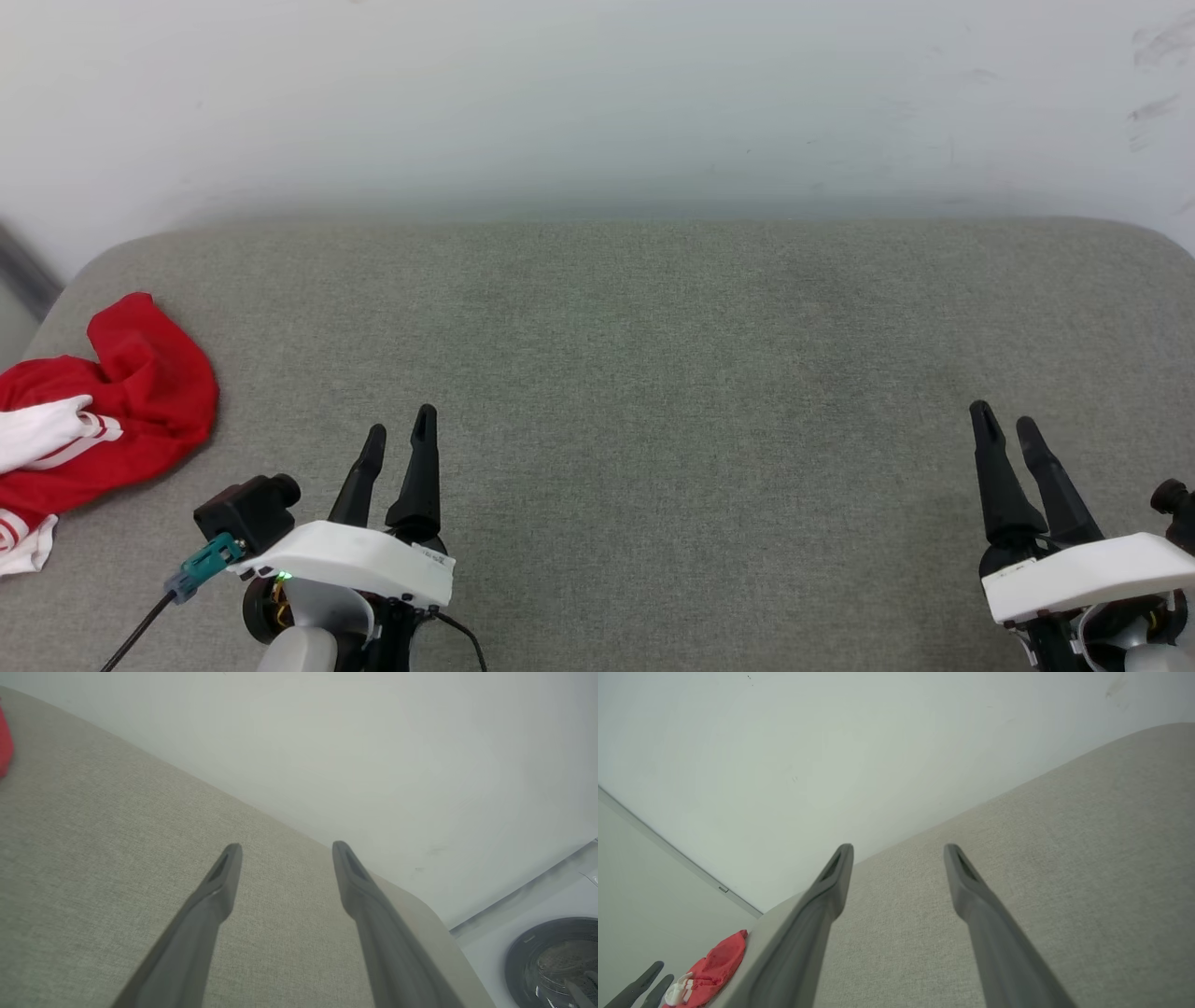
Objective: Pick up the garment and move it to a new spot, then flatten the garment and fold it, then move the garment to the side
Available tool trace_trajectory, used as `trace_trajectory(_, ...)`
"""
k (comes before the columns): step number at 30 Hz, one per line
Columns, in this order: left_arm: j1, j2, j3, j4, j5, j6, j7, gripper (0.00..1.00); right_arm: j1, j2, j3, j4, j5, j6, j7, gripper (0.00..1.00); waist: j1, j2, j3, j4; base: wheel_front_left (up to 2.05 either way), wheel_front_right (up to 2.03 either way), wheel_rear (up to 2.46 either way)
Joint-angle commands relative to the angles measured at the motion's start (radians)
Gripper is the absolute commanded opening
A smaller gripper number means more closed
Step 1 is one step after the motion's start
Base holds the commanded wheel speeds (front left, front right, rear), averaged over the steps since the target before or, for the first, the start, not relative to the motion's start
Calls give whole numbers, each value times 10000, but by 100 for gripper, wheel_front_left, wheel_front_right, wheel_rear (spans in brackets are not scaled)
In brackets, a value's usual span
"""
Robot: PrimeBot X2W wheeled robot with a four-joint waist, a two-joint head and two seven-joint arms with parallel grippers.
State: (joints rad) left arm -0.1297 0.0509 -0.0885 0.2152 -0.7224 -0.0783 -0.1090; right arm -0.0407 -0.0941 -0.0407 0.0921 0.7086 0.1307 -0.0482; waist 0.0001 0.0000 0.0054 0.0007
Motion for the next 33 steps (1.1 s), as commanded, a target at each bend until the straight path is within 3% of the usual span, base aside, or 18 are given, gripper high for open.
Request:
trace_trajectory(1,-283,83,-30,-56,373,51,-96,100,-30,4,-29,-232,-353,0,25,100,0,0,-5,-1,0,0,0)
trace_trajectory(15,-321,274,-197,190,2359,437,-480,100,231,85,-54,-729,-2269,0,202,100,-1,0,-30,-13,0,0,0)
trace_trajectory(33,-346,318,-456,512,4096,694,-912,100,395,220,-200,-1001,-4256,0,127,100,-1,0,-68,-57,0,0,0)
